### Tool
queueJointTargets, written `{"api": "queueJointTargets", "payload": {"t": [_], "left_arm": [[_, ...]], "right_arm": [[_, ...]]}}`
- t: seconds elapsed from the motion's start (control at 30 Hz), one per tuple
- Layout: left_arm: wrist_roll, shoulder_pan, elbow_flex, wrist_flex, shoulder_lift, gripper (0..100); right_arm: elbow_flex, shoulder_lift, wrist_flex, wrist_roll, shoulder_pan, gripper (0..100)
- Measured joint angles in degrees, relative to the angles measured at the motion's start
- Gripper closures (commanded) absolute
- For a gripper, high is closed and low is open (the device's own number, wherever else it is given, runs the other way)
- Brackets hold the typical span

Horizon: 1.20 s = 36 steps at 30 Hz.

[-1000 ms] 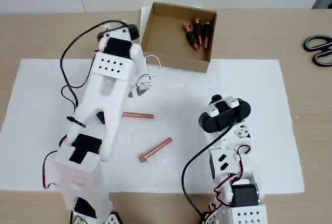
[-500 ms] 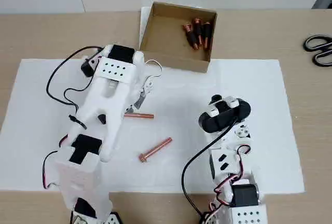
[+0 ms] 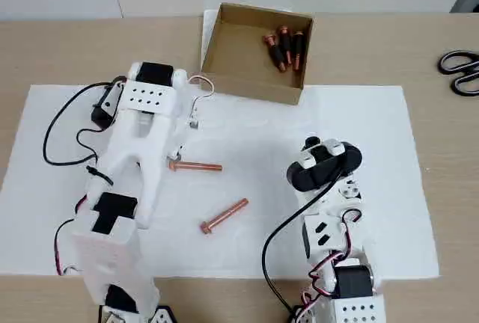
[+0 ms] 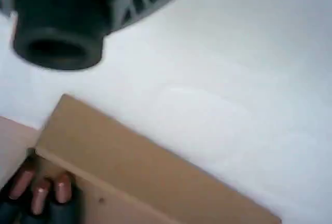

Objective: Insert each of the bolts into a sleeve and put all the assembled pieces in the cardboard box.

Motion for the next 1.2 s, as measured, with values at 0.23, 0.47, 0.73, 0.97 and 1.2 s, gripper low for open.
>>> {"api": "queueJointTargets", "payload": {"t": [0.23,0.47,0.73,0.97,1.2], "left_arm": [[1.8,0.8,5.8,-0.3,0.0,70],[1.8,0.6,9.1,-3.1,0.0,70],[1.9,0.9,17.8,-15.6,-0.2,70],[2.4,1.0,19.2,-19.2,-1.1,92],[7.9,1.0,19.6,-19.3,-1.5,99]], "right_arm": [[0.0,0.0,0.0,0.0,0.0,99.4],[0.0,0.0,0.0,0.0,0.0,99.4],[0.0,0.0,0.0,0.0,0.0,99.4],[0.0,0.0,0.0,0.0,0.0,99.4],[0.0,0.0,0.0,0.0,0.0,99.4]]}}
